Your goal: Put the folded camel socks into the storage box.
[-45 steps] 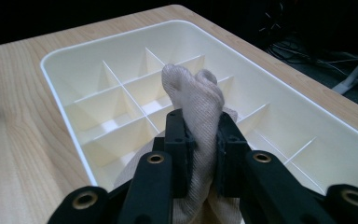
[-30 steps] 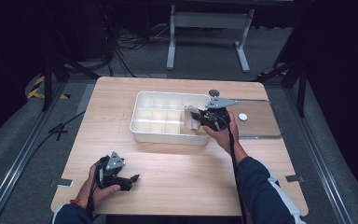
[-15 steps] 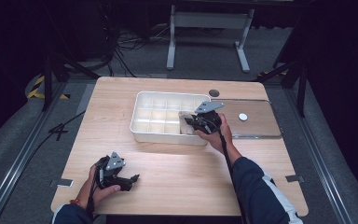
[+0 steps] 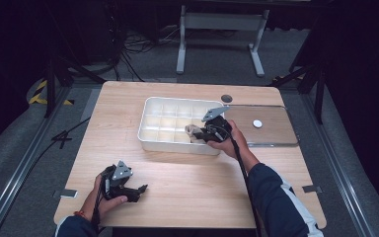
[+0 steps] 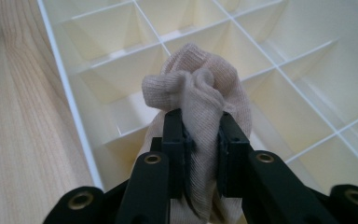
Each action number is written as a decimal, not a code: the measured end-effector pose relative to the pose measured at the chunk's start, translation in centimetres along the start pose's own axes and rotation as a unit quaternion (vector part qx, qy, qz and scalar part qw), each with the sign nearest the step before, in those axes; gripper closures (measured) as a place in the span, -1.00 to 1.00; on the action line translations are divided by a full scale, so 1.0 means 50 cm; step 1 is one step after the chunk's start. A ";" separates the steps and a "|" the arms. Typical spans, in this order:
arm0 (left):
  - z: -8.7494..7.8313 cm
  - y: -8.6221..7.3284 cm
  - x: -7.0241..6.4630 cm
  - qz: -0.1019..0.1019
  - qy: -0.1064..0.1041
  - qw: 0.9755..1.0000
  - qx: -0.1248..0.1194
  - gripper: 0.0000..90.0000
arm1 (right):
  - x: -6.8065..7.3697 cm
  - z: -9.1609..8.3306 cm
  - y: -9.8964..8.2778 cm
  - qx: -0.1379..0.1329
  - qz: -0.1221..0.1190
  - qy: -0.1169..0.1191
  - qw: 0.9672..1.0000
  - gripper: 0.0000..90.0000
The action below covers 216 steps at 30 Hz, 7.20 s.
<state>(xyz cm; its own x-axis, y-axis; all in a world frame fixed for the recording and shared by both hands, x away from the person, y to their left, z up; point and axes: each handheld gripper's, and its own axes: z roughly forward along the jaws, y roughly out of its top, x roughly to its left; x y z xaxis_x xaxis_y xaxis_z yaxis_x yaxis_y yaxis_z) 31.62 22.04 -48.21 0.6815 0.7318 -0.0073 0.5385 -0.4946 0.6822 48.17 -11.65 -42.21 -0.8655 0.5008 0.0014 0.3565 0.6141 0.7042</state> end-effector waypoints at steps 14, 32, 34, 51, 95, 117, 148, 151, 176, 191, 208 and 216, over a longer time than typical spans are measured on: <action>0.001 0.000 -0.001 -0.001 0.000 1.000 -0.003 -0.70 | -0.001 0.018 0.028 0.106 0.001 0.010 0.994 0.73; 0.001 -0.001 -0.001 0.002 0.000 1.000 -0.004 -0.70 | -0.011 0.055 0.042 0.193 -0.007 0.040 0.980 0.67; 0.001 0.000 -0.001 0.001 0.000 1.000 -0.003 -0.70 | -0.009 0.051 0.042 0.190 -0.003 0.039 0.981 0.60; 0.002 -0.001 -0.002 0.000 -0.001 1.000 -0.006 -0.70 | -0.023 -0.016 0.040 0.067 0.001 -0.010 0.998 0.77; 0.001 -0.001 -0.003 -0.001 0.001 1.000 -0.003 -0.70 | 0.009 -0.048 0.039 0.071 -0.034 0.006 0.997 0.80; 0.003 0.001 -0.003 -0.002 0.001 1.000 -0.002 -0.72 | 0.045 -0.143 0.019 0.028 -0.047 -0.007 0.998 0.24; 0.002 0.000 -0.003 -0.002 0.001 1.000 -0.003 -0.72 | 0.063 -0.228 -0.120 0.000 -0.042 -0.092 0.995 -0.20; 0.002 0.000 -0.003 -0.002 0.001 1.000 -0.003 -0.72 | 0.062 -0.233 -0.133 0.005 -0.040 -0.098 0.994 -0.20; 0.002 0.000 -0.004 -0.003 0.002 1.000 -0.003 -0.72 | 0.079 -0.242 -0.271 0.035 -0.040 -0.102 0.993 -0.24; 0.002 0.000 -0.004 -0.004 0.003 1.000 -0.003 -0.72 | 0.088 -0.262 -0.382 0.023 -0.007 -0.084 0.996 -0.24; 0.001 0.000 -0.004 -0.003 0.005 1.000 -0.001 -0.72 | 0.065 -0.299 -0.485 -0.031 0.090 -0.093 0.991 -0.52; 0.001 -0.001 -0.004 -0.002 0.004 1.000 -0.002 -0.72 | 0.064 -0.301 -0.487 -0.029 0.096 -0.096 0.990 -0.53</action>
<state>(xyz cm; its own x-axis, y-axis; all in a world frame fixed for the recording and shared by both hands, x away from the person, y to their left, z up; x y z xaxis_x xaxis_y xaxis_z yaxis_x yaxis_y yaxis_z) 31.48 21.88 -48.28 0.6757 0.7372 -0.0040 0.5390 -0.4904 0.6848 31.42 -34.17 -48.67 -0.6987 0.7154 0.0071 0.4817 0.4632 0.7439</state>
